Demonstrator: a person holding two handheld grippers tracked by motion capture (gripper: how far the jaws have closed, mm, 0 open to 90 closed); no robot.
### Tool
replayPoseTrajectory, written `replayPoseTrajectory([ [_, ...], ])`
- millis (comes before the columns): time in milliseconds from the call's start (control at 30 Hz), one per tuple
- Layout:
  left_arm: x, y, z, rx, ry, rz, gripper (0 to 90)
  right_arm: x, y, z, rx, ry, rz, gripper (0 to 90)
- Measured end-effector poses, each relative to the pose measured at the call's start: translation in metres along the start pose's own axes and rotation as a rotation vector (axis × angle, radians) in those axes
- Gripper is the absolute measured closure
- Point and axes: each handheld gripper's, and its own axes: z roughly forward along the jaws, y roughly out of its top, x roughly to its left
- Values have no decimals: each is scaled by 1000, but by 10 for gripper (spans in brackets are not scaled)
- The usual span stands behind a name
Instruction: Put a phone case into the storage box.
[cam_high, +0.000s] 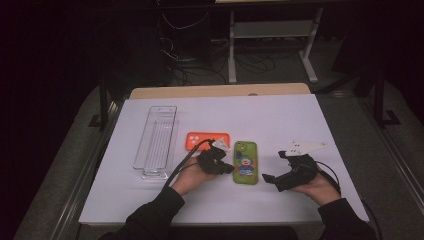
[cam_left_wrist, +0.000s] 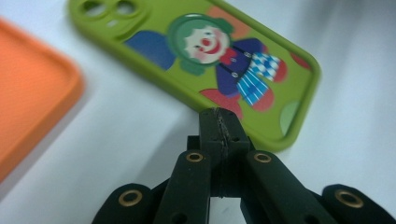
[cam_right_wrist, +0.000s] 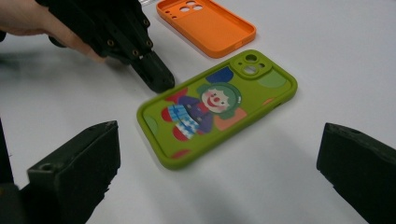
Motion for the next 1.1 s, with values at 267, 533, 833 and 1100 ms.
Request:
replayPoseTrajectory([
  [267, -15, 15, 20, -11, -44, 29, 899, 0, 1, 0, 2, 0, 2, 0],
  [533, -18, 19, 17, -40, -46, 52, 898, -1, 0, 0, -1, 1, -7, 0],
  [833, -8, 8, -31, -122, -14, 58, 739, 0, 0, 0, 3, 0, 0, 0],
  [1100, -1, -22, -63, -134, 30, 41, 312, 0, 0, 1, 5, -4, 4, 0],
])
